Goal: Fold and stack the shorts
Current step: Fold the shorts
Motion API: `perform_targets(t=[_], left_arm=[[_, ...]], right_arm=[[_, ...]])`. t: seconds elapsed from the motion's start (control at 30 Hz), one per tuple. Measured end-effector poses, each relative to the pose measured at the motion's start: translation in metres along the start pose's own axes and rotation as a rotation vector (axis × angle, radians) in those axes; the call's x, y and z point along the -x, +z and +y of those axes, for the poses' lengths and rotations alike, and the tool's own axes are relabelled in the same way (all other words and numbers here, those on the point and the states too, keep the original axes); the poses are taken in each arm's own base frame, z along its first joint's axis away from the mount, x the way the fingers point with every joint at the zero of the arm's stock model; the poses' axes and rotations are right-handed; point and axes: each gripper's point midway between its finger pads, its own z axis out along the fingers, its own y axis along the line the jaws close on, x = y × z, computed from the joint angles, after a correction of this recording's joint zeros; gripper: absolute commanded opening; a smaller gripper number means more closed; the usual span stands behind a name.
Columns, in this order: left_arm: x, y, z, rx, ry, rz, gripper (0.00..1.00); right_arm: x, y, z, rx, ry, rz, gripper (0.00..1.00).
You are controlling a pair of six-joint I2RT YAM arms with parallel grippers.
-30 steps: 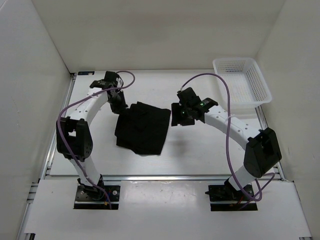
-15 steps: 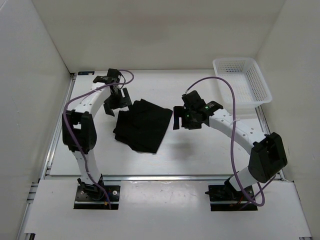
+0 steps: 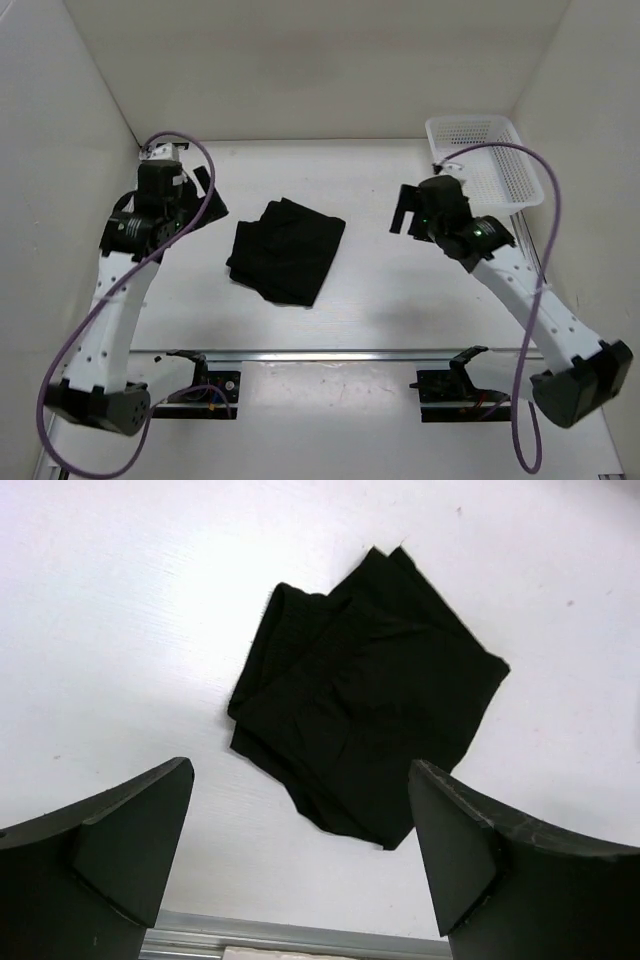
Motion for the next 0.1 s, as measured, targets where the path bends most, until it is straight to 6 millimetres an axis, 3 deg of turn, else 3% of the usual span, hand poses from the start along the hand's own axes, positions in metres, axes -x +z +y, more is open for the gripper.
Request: perform_targets(t=[0.1], left_arm=[[0.002,-0.021,0.006,-0.014,-0.021,-0.064,1.0]], right_arm=[[0.015,-0.019,-0.031,-0.087,0.036,-0.087,1.0]])
